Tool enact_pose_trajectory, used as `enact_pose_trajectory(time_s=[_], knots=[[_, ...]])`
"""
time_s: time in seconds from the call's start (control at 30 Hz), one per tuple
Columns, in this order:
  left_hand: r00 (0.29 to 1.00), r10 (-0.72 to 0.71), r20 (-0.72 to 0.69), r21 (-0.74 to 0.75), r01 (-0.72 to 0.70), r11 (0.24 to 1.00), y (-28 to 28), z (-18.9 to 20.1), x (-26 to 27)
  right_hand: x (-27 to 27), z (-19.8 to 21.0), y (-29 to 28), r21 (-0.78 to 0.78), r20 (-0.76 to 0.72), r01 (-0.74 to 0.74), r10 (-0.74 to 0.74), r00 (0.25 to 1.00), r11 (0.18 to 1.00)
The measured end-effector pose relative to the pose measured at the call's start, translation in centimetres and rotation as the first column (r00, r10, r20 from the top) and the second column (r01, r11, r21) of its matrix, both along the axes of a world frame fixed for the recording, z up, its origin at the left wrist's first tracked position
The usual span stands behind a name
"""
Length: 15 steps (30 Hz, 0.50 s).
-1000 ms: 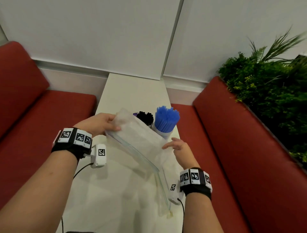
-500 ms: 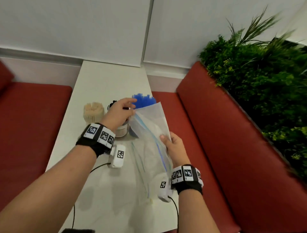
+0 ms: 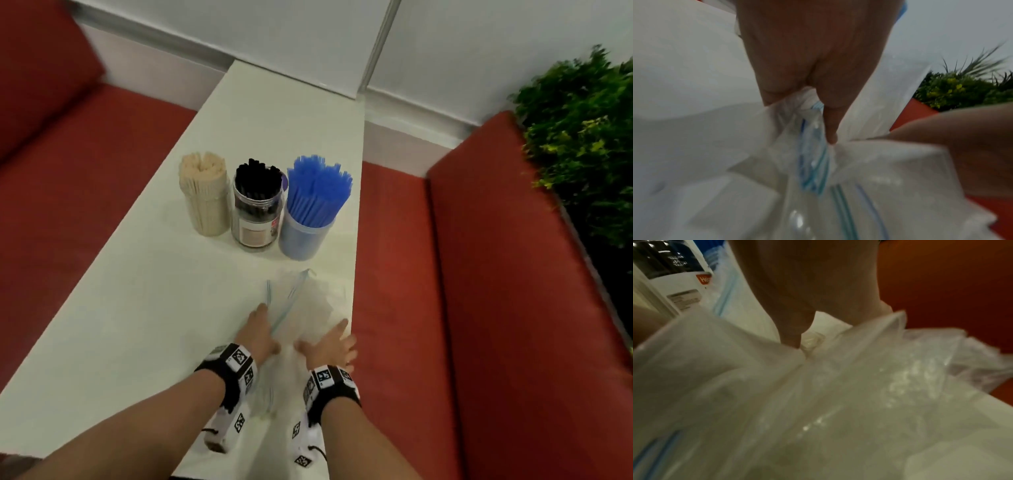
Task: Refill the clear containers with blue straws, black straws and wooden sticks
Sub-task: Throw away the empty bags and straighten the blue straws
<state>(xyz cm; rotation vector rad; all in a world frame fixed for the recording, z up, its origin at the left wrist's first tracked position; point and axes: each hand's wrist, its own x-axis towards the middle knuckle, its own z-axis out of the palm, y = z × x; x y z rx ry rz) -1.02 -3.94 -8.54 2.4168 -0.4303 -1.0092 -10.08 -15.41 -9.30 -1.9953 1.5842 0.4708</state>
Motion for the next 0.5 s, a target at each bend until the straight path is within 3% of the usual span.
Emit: enact_pose_trajectory(time_s=[0.1, 0.17, 0.33, 0.4, 0.5], knots=[[0.999, -0.034, 0.040, -0.011, 0.034, 0.999, 1.0, -1.0, -0.8, -0.9, -0.4, 1.0, -0.135, -0.083, -0.193, 0.183, 0.980, 0.972], [0.998, -0.058, 0.034, 0.009, 0.058, 0.998, 1.8, -1.1, -0.7, -1.3, -0.2, 3.0, -0.143, -0.098, -0.252, 0.240, 0.966, 0.957], [0.998, -0.064, 0.002, 0.166, 0.063, 0.984, 6.4, 0.0, 1.6, -0.4, -0.9, 9.6, 0.024, -0.088, -0.282, 0.283, 0.955, 0.959], [1.000, 0.005, -0.020, 0.221, -0.001, 0.975, 9.3, 0.9, 2.7, 1.2, -0.8, 11.9, 0.114, -0.106, -0.305, 0.317, 0.942, 0.945], [0.971, 0.209, -0.120, 0.181, -0.185, 0.966, 14.4, 2.6, 4.6, 3.8, -0.1, 15.4, 0.336, 0.008, -0.260, 0.273, 0.962, 0.905]])
